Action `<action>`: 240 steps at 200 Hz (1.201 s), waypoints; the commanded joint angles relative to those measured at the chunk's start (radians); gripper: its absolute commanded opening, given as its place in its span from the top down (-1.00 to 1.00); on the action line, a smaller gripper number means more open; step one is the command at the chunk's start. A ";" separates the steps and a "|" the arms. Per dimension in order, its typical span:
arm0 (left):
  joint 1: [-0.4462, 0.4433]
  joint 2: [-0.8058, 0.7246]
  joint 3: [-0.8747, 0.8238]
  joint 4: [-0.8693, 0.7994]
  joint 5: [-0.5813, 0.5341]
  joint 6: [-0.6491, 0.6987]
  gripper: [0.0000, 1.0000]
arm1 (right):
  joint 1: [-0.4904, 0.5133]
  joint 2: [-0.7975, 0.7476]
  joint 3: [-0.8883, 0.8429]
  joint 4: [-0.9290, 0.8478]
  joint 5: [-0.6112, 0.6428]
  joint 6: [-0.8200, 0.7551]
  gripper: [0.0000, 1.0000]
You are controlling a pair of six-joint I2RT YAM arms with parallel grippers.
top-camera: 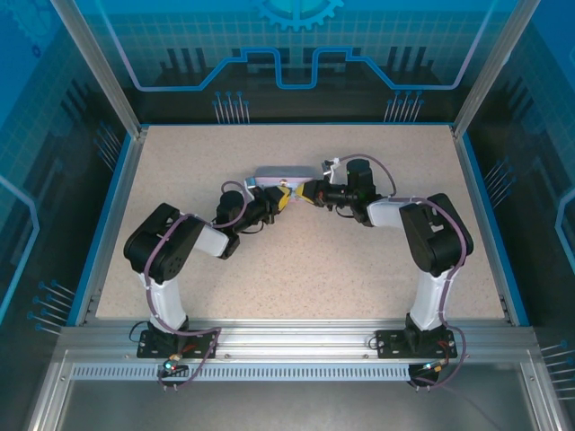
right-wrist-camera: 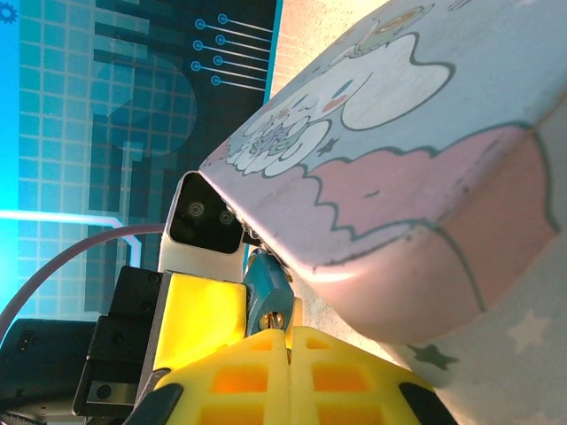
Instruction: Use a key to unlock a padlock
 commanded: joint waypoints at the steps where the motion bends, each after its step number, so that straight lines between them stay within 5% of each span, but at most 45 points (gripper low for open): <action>1: -0.057 -0.047 0.025 0.188 0.217 -0.020 1.00 | 0.016 0.070 -0.005 0.048 0.026 0.061 1.00; 85: -0.058 -0.053 0.034 0.188 0.223 -0.015 1.00 | 0.038 0.117 0.009 0.375 -0.090 0.156 1.00; 133: -0.060 -0.070 0.040 0.188 0.245 -0.014 1.00 | 0.031 0.070 0.070 0.042 -0.064 -0.047 1.00; 240: -0.060 -0.091 0.033 0.188 0.300 0.001 1.00 | 0.009 0.060 0.191 -0.236 -0.100 -0.143 1.00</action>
